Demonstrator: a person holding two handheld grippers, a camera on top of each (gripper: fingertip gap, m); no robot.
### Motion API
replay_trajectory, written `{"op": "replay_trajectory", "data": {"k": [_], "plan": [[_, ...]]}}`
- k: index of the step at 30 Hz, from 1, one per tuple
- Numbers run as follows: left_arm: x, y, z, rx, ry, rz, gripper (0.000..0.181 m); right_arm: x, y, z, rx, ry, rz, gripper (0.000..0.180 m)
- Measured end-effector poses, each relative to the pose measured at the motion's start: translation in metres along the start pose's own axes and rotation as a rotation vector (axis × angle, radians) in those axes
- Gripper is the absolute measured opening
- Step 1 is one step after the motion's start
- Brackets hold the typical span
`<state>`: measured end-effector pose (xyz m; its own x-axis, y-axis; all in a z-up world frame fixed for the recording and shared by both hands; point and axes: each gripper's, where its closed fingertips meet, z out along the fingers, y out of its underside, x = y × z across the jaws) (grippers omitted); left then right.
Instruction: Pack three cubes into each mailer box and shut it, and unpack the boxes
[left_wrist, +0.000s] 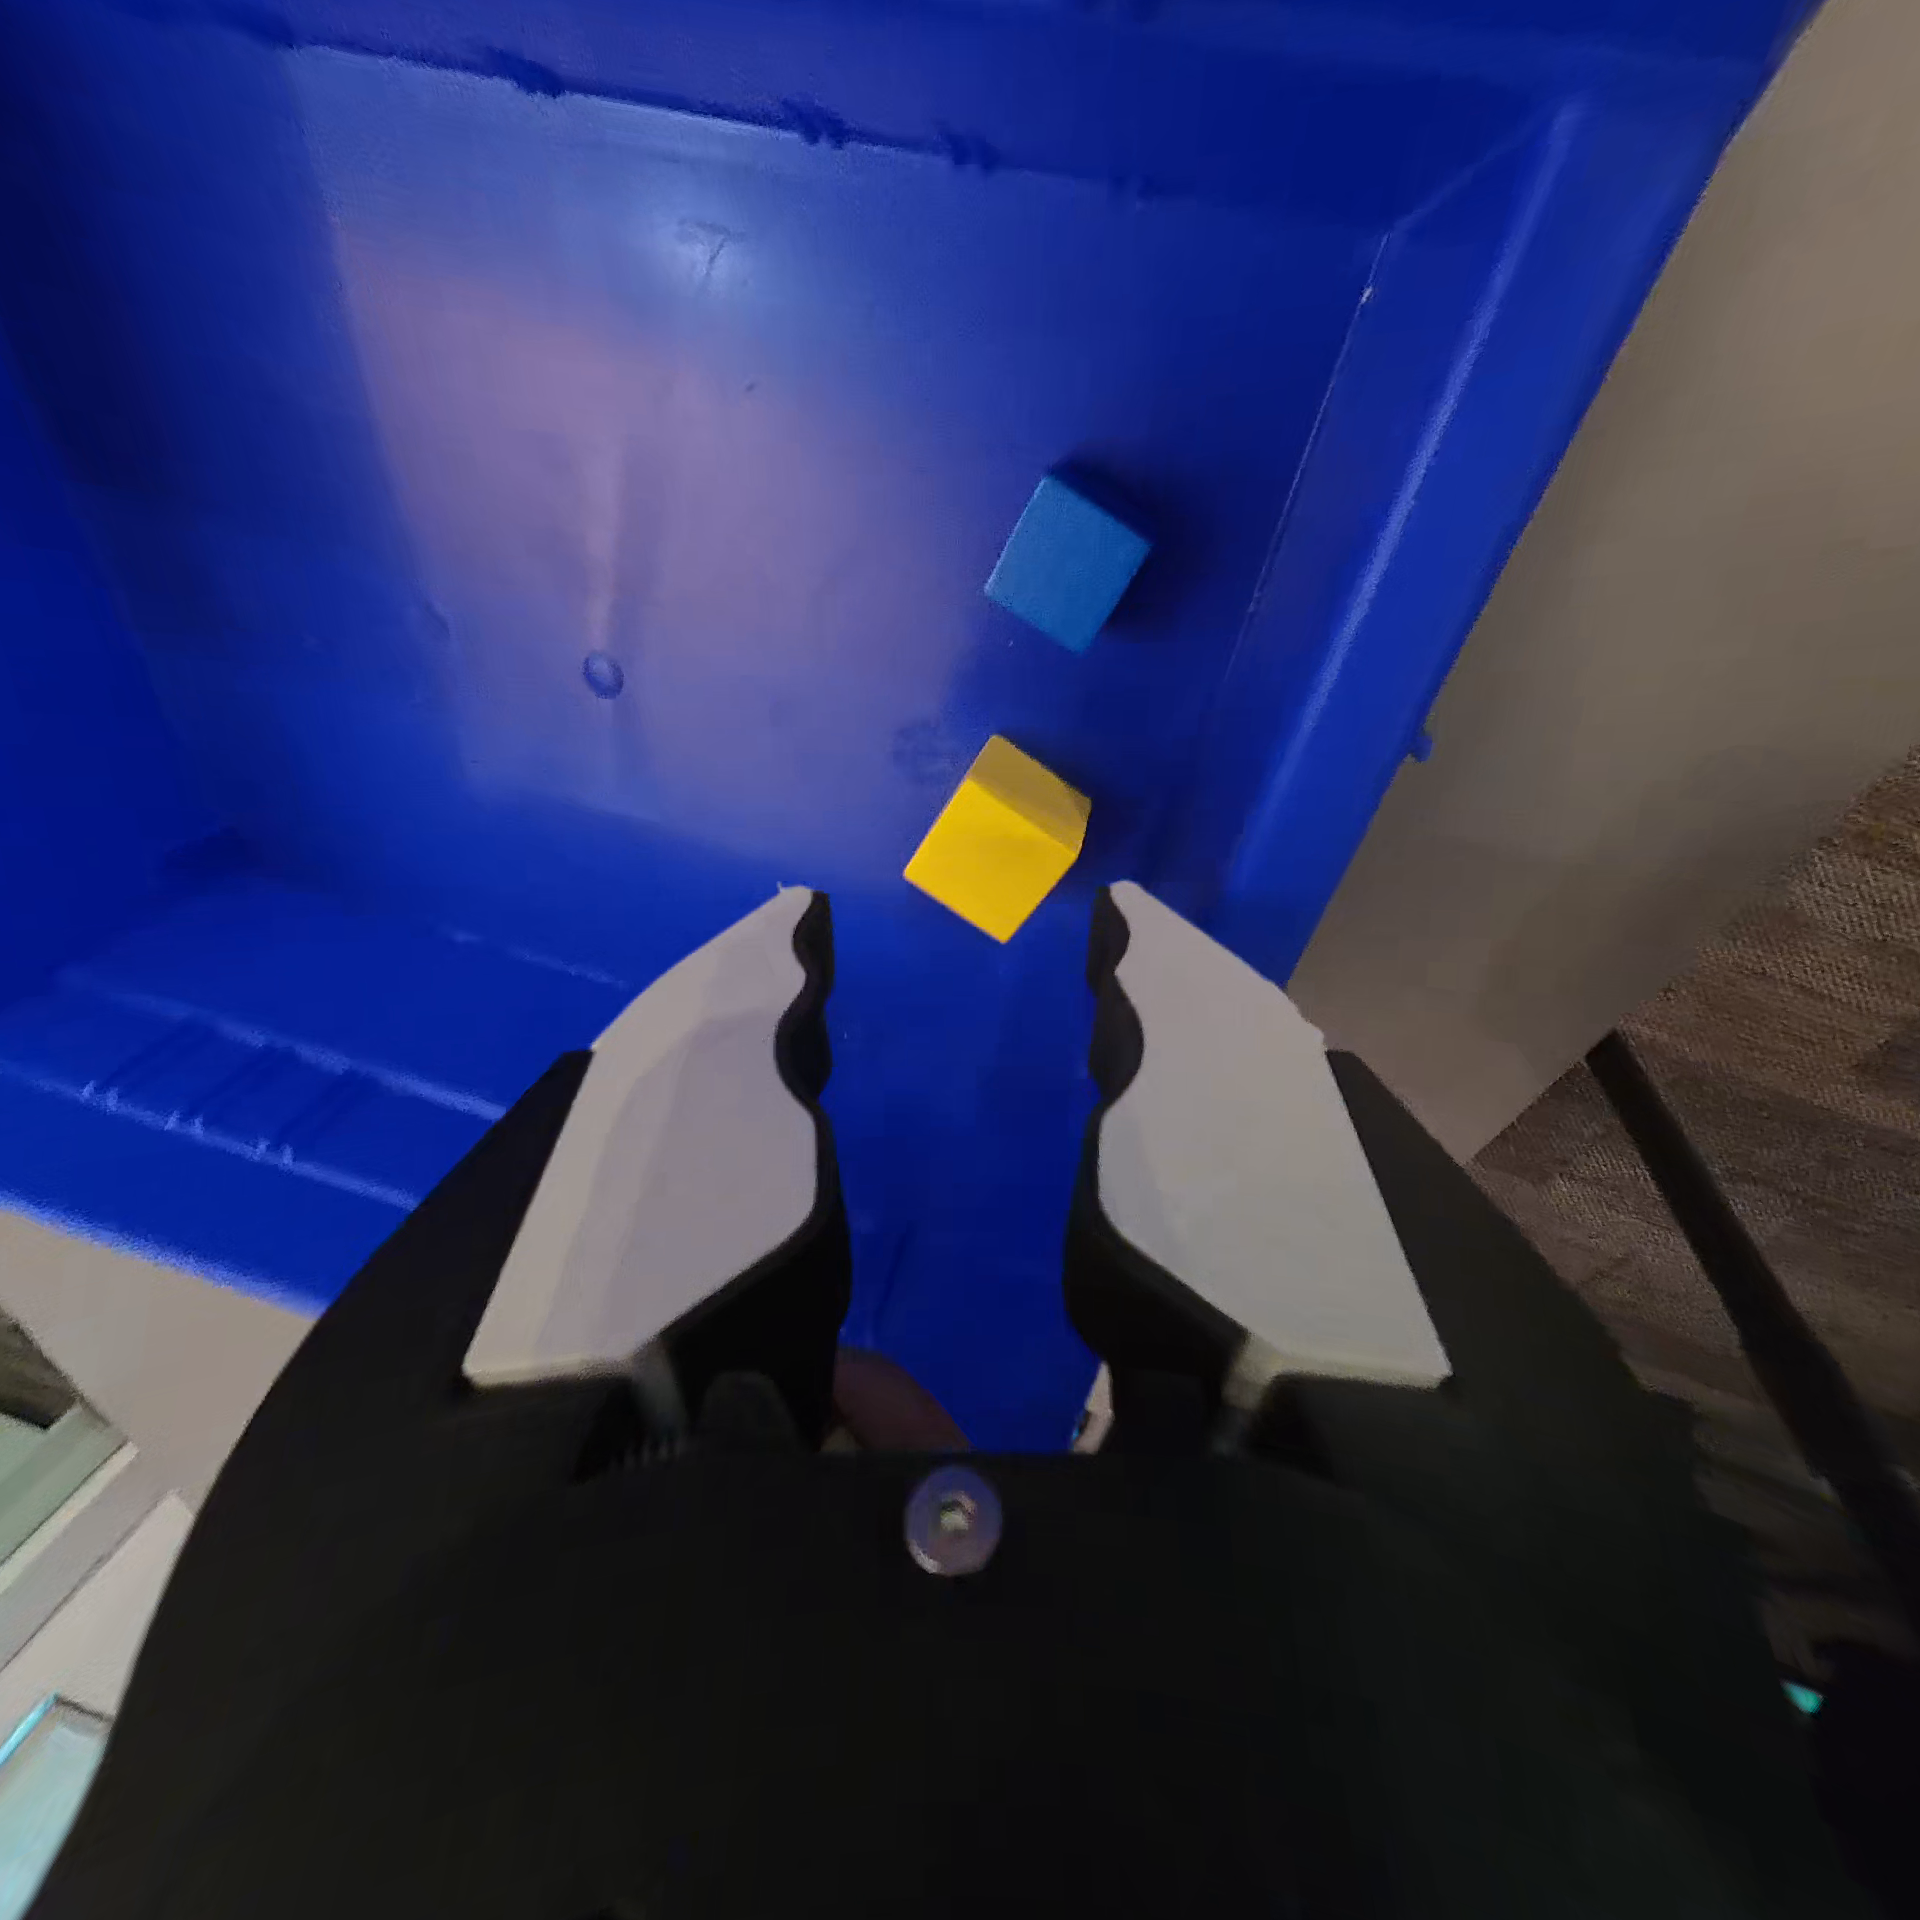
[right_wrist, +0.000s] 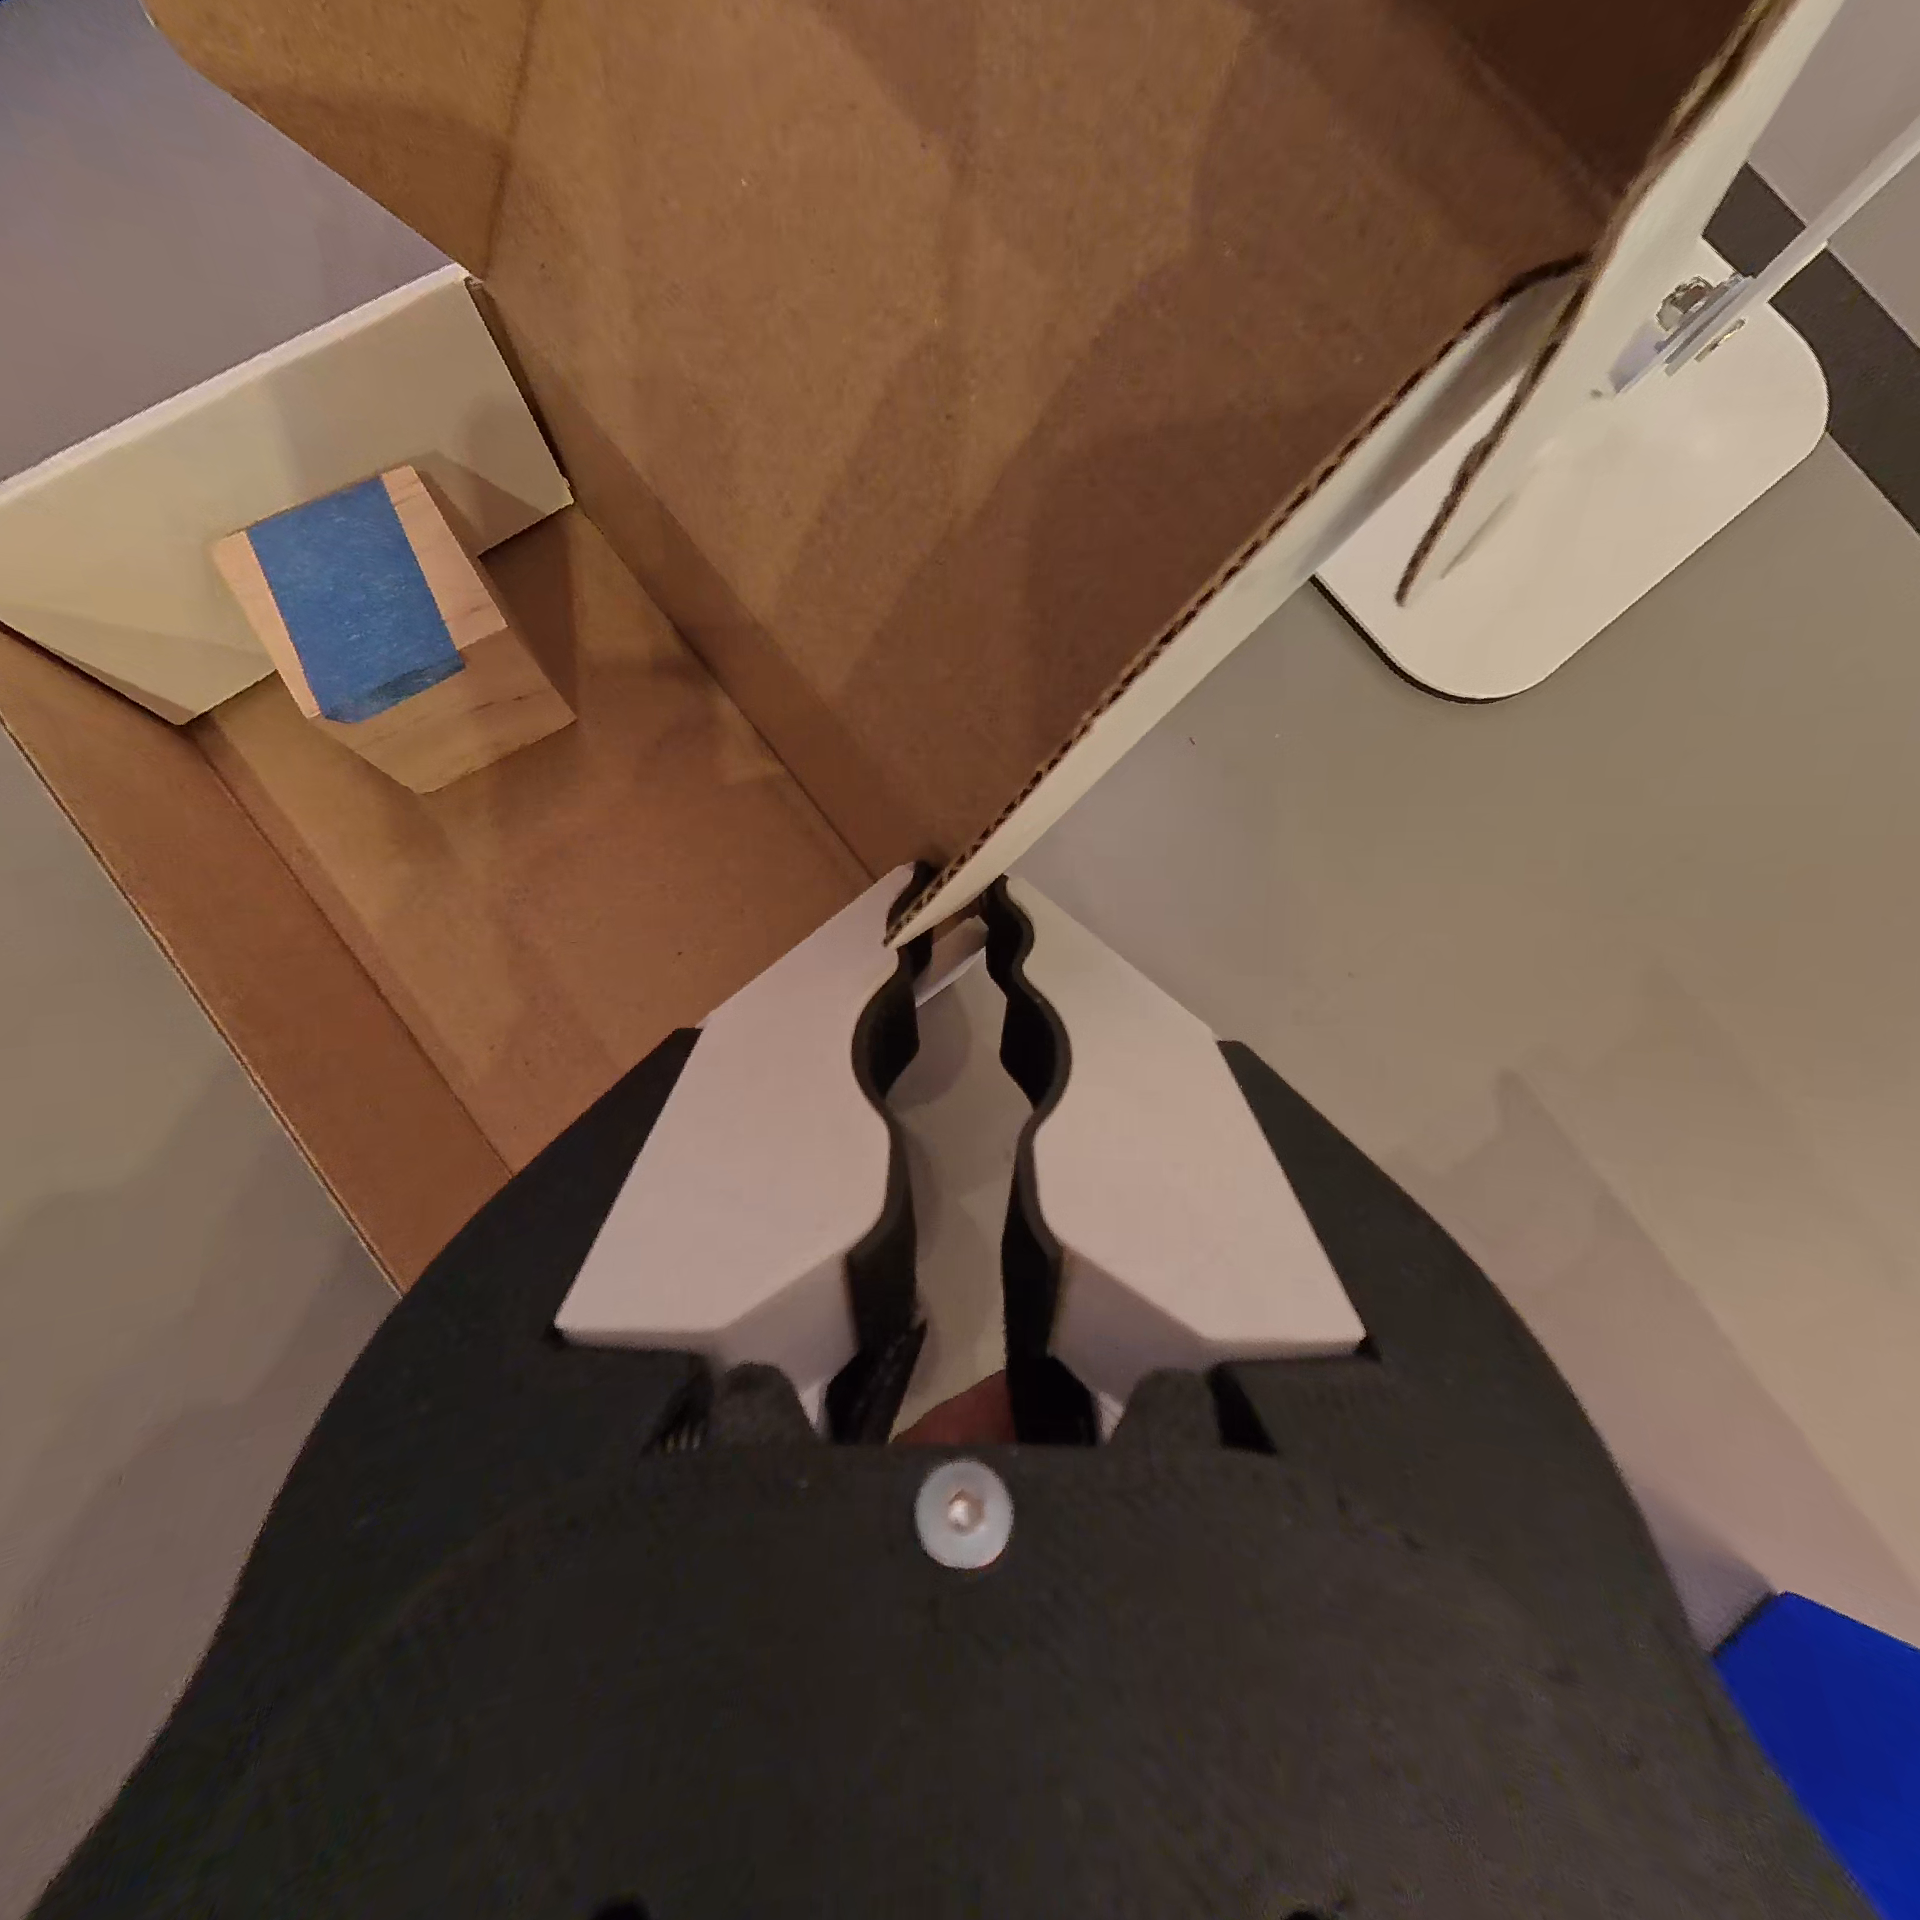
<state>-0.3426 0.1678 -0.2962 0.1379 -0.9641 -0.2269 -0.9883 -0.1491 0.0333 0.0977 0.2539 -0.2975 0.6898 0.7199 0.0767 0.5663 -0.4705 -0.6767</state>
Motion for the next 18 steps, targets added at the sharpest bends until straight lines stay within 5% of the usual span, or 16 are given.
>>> {"op": "replay_trajectory", "data": {"k": [12,18], "plan": [[-0.005,0.003,0.025,-0.041,0.049,0.146,0.029,0.000,0.001,0.000,0.006,-0.005,0.000,0.008],[-0.029,-0.033,-0.026,0.096,-0.102,0.067,0.029,0.000,0.000,-0.001,0.006,0.002,0.000,0.008]]}}
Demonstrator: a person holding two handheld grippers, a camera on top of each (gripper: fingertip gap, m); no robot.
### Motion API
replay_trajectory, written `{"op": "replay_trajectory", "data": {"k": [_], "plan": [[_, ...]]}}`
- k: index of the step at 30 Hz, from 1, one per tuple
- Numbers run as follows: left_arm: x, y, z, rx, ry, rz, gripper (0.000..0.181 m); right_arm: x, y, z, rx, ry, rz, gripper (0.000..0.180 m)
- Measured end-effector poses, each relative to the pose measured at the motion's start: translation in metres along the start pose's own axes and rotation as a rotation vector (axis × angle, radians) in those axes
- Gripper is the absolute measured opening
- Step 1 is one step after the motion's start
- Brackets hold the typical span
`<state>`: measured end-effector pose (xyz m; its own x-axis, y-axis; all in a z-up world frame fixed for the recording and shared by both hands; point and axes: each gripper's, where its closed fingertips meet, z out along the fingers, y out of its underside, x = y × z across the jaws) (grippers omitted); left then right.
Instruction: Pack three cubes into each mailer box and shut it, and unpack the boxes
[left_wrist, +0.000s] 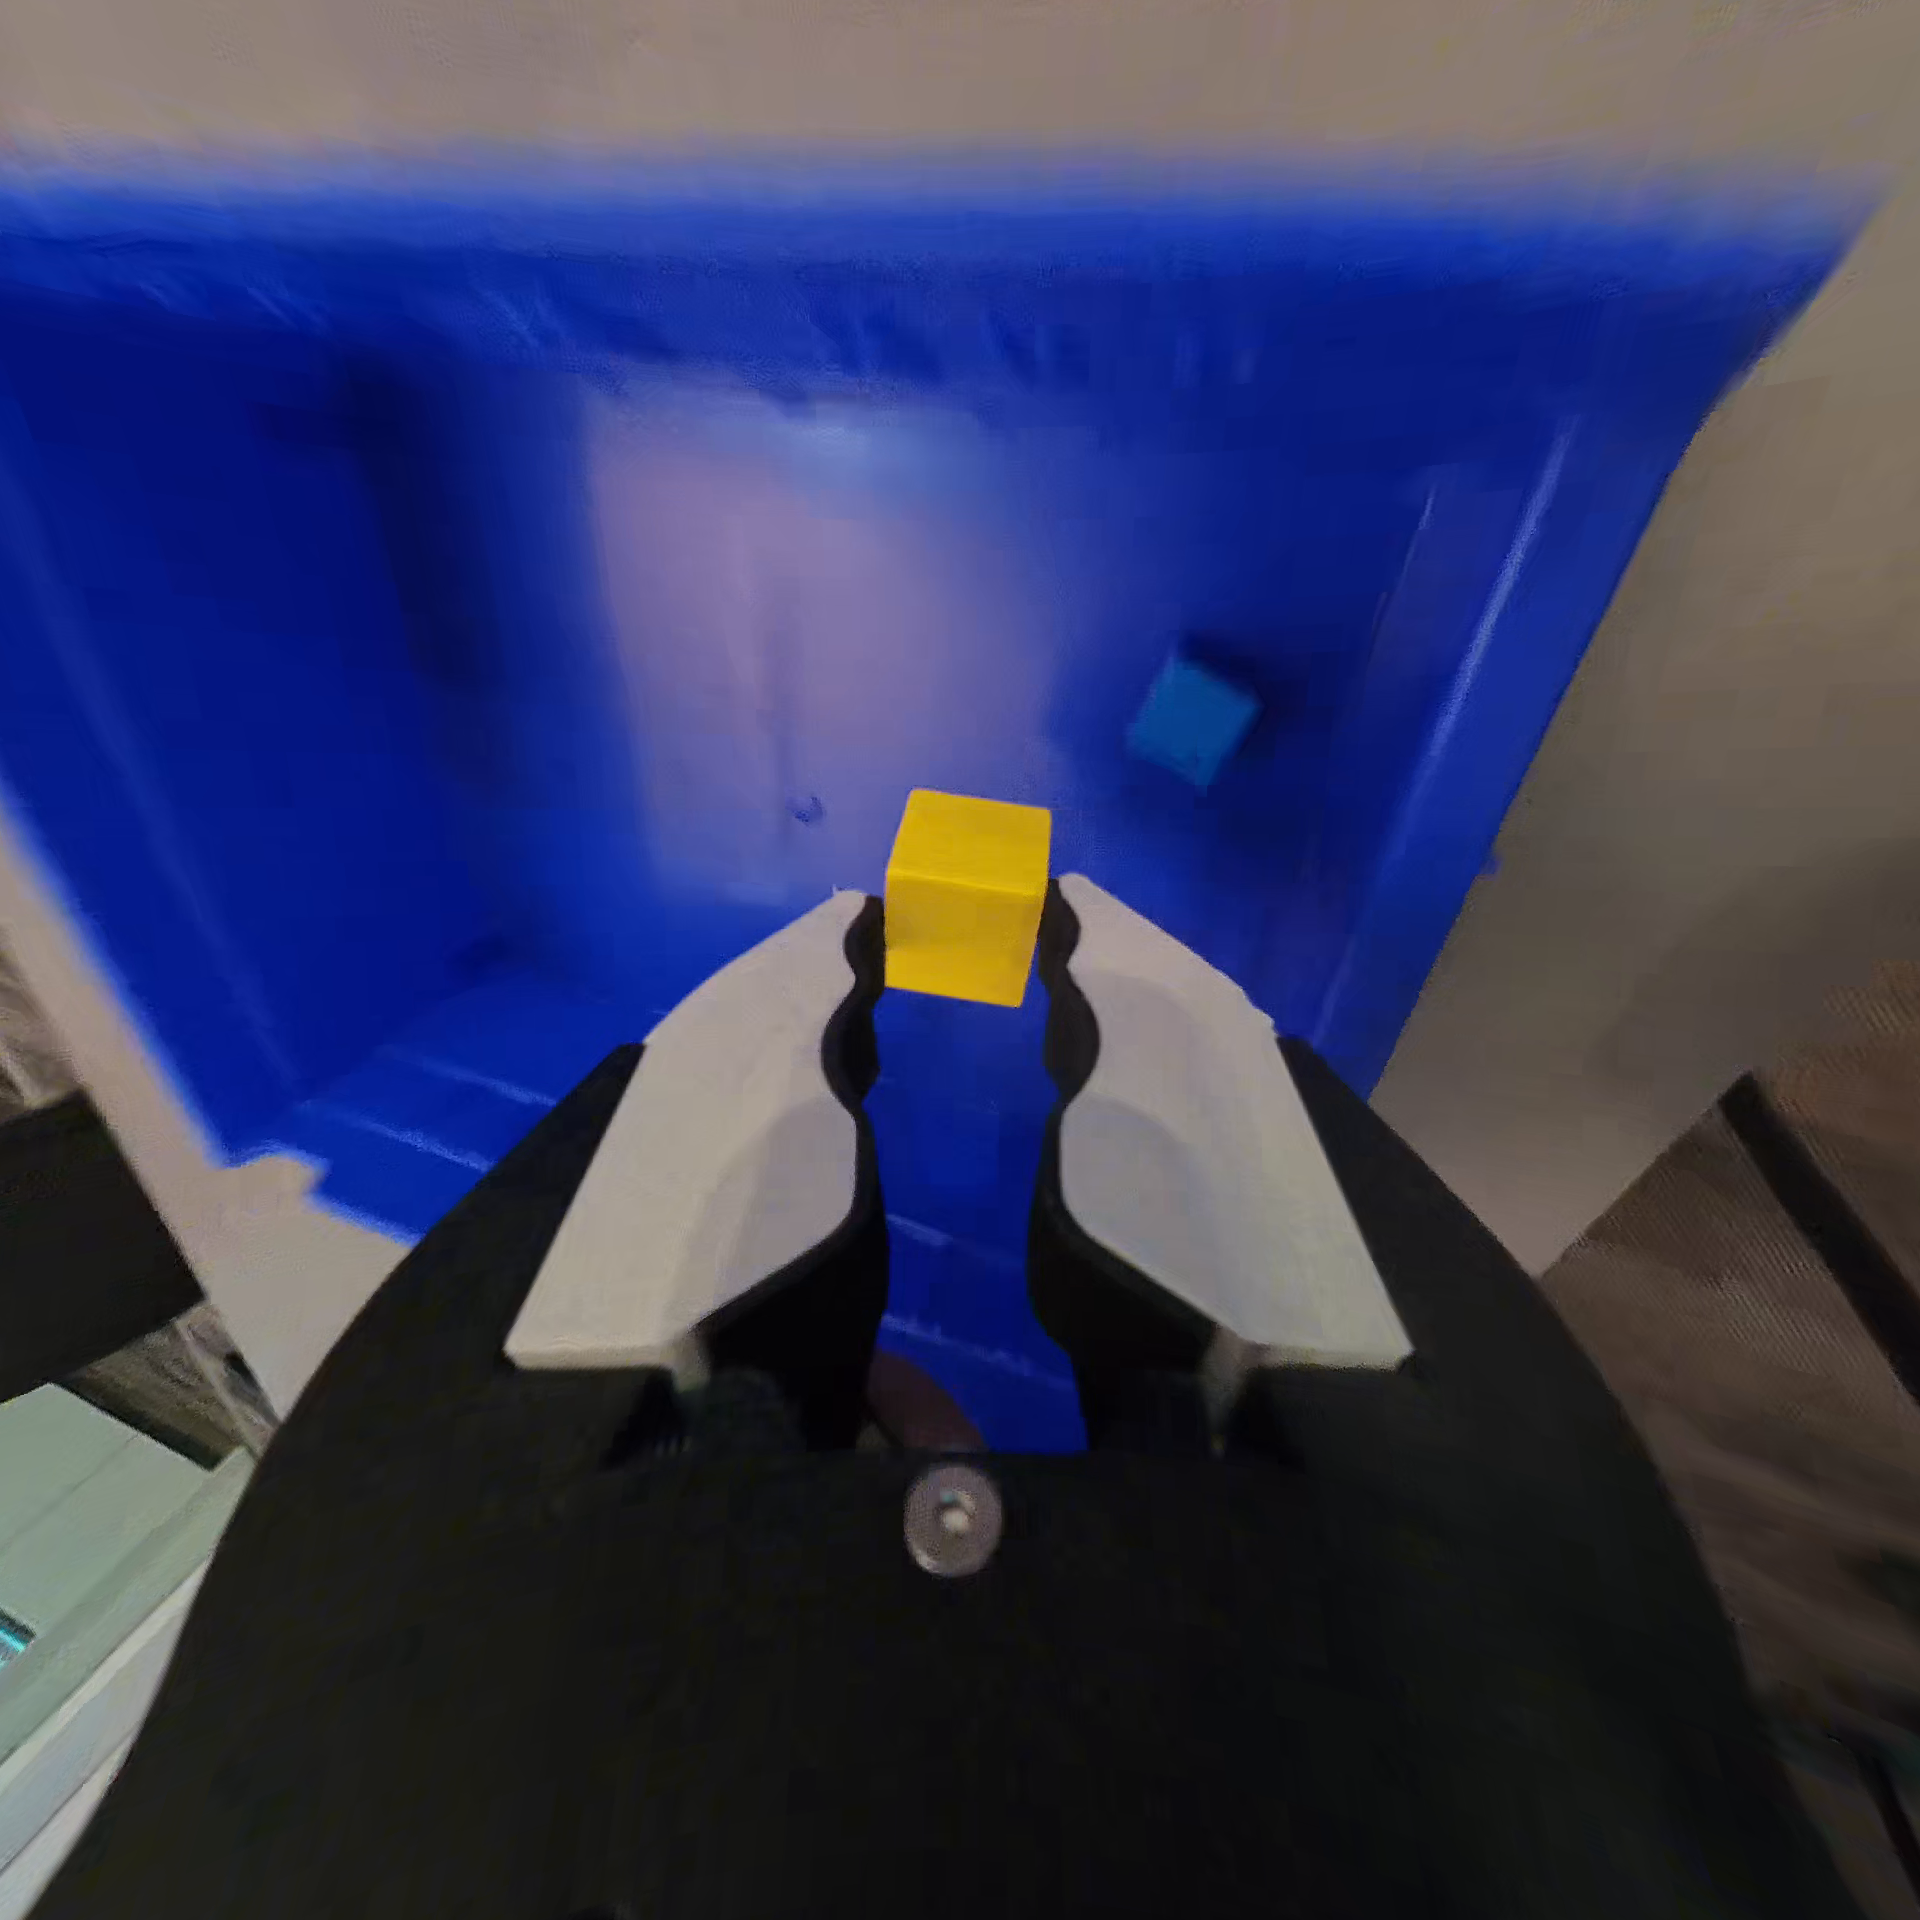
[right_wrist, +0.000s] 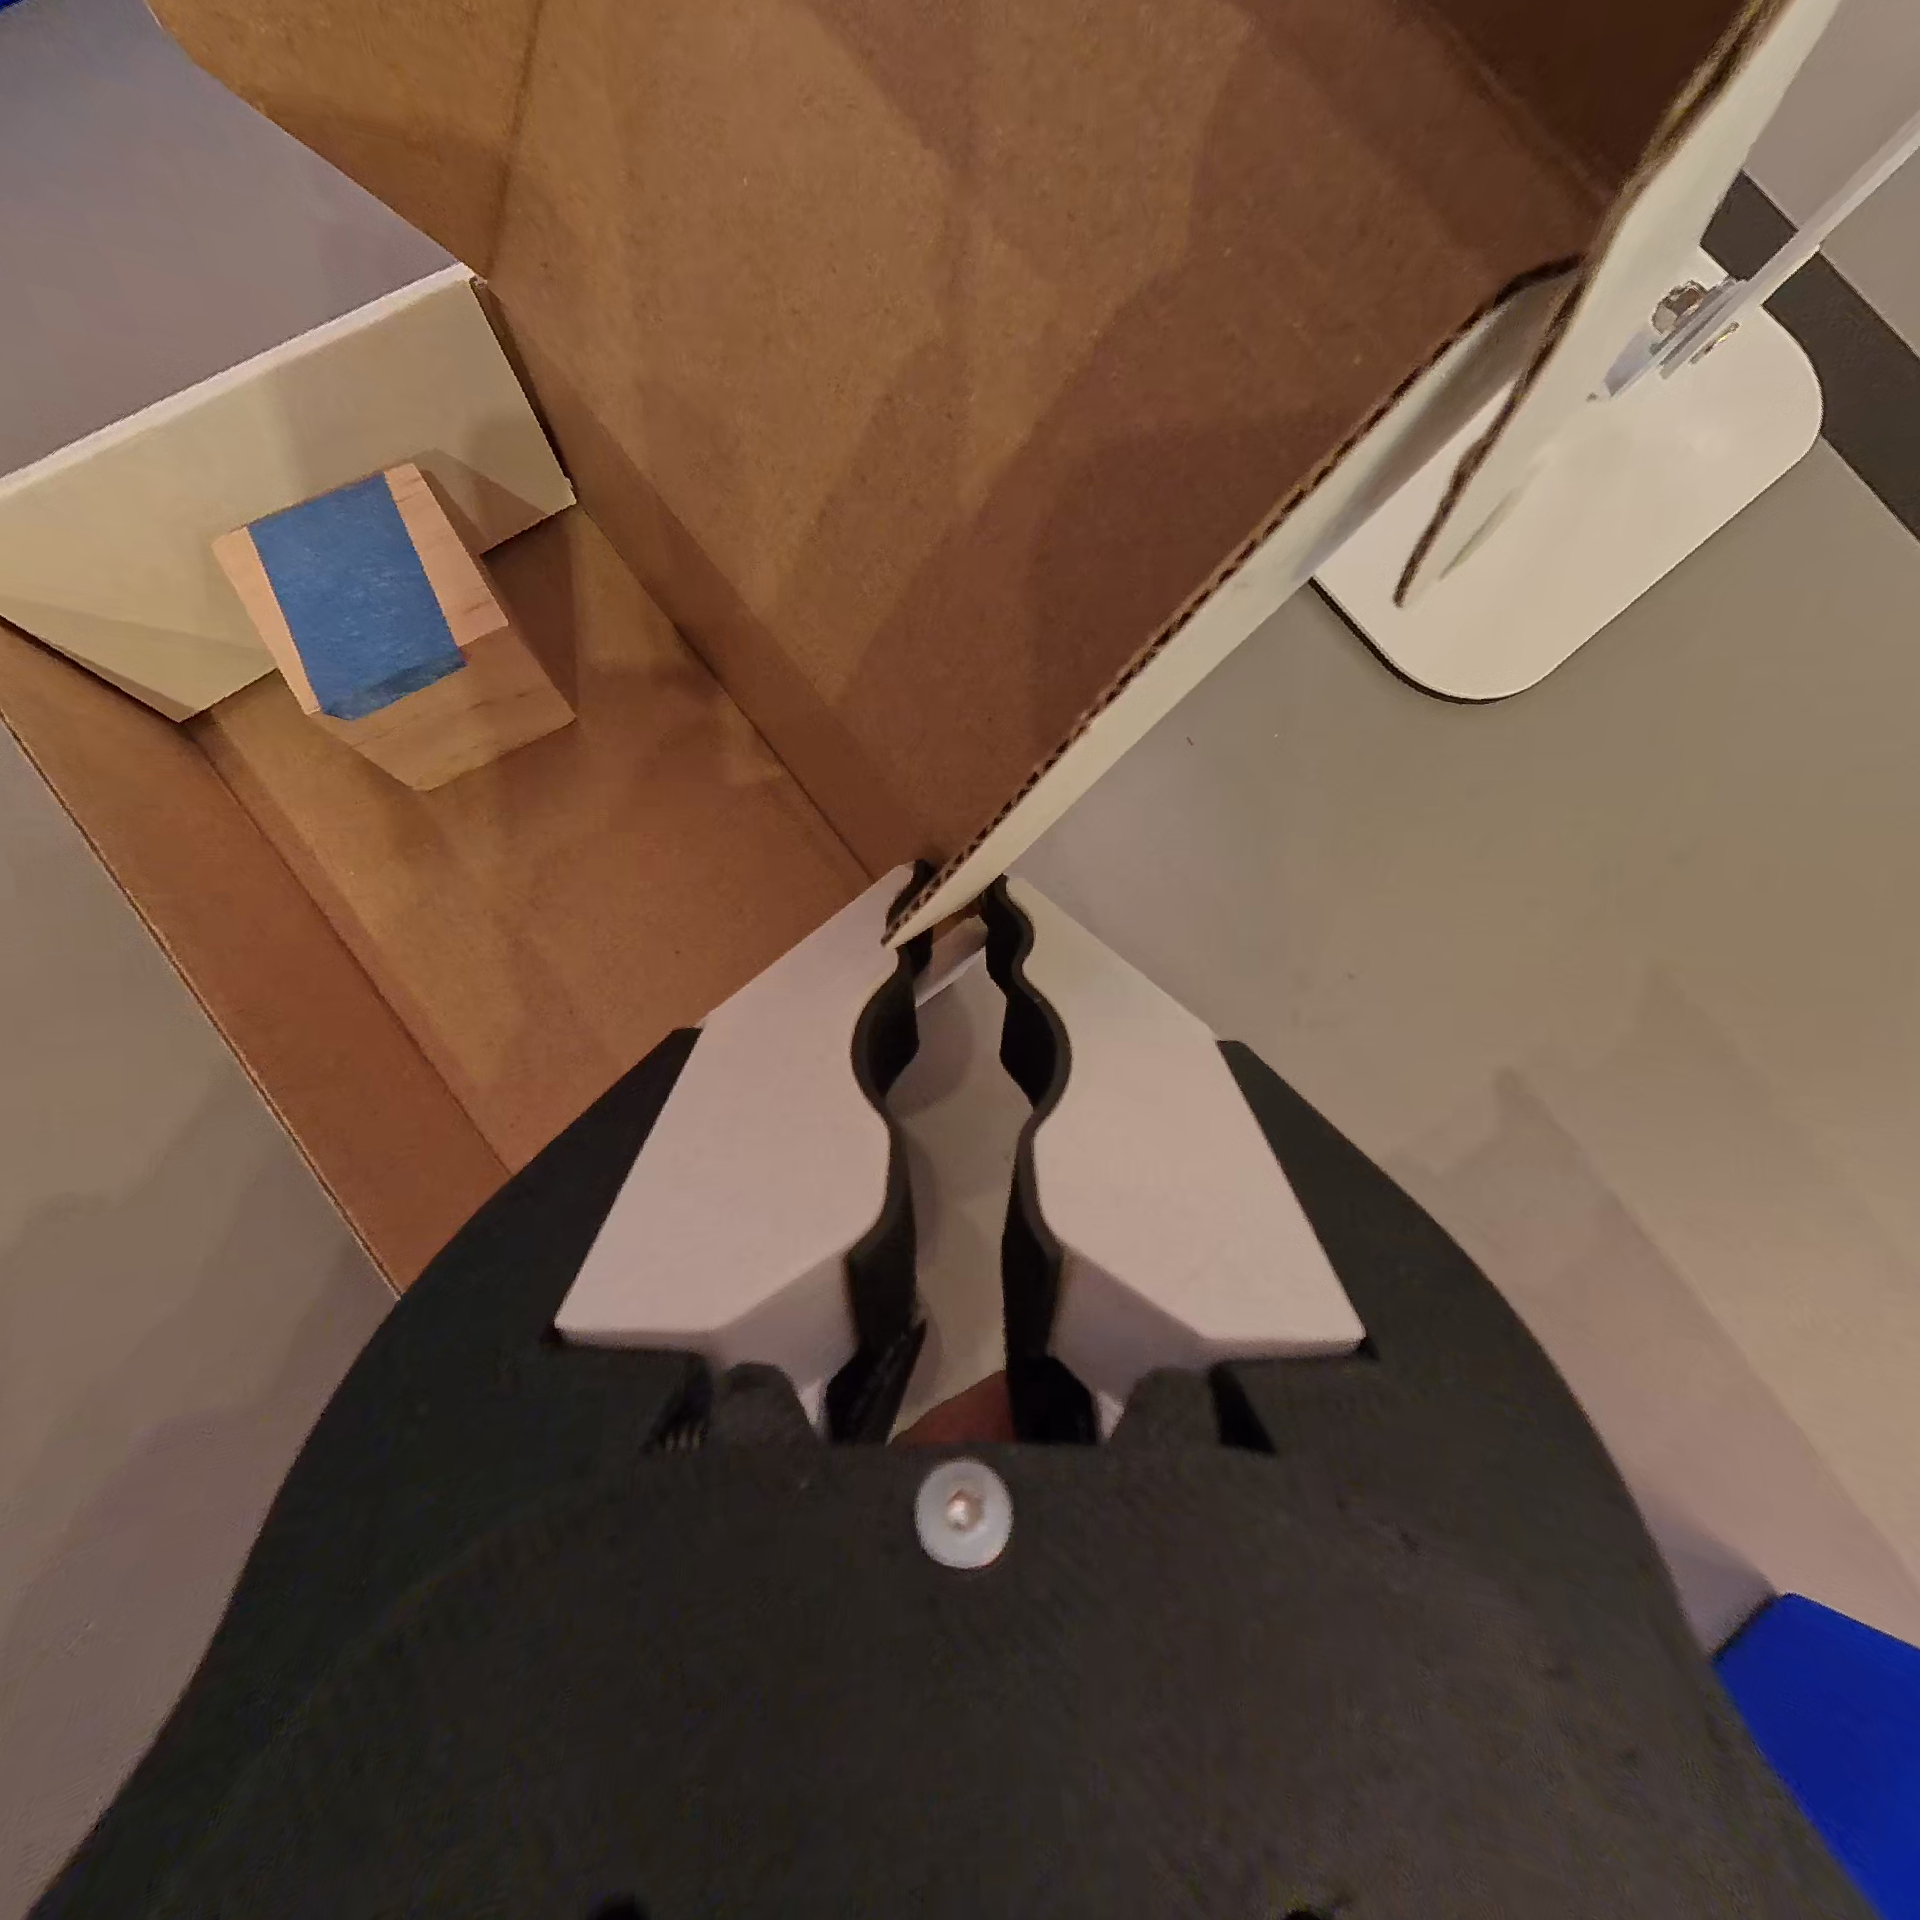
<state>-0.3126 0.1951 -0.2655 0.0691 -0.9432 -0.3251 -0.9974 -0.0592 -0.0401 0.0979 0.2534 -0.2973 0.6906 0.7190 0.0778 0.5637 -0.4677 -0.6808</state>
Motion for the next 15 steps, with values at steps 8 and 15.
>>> {"op": "replay_trajectory", "data": {"k": [8,15], "plan": [[0.006,-0.206,-0.079,0.321,-0.084,0.131,0.028,0.000,0.000,0.000,-0.002,0.008,-0.005,0.008],[0.024,-0.321,-0.023,0.296,0.054,0.205,0.028,0.001,0.001,0.000,0.002,0.012,-0.002,0.008]]}}
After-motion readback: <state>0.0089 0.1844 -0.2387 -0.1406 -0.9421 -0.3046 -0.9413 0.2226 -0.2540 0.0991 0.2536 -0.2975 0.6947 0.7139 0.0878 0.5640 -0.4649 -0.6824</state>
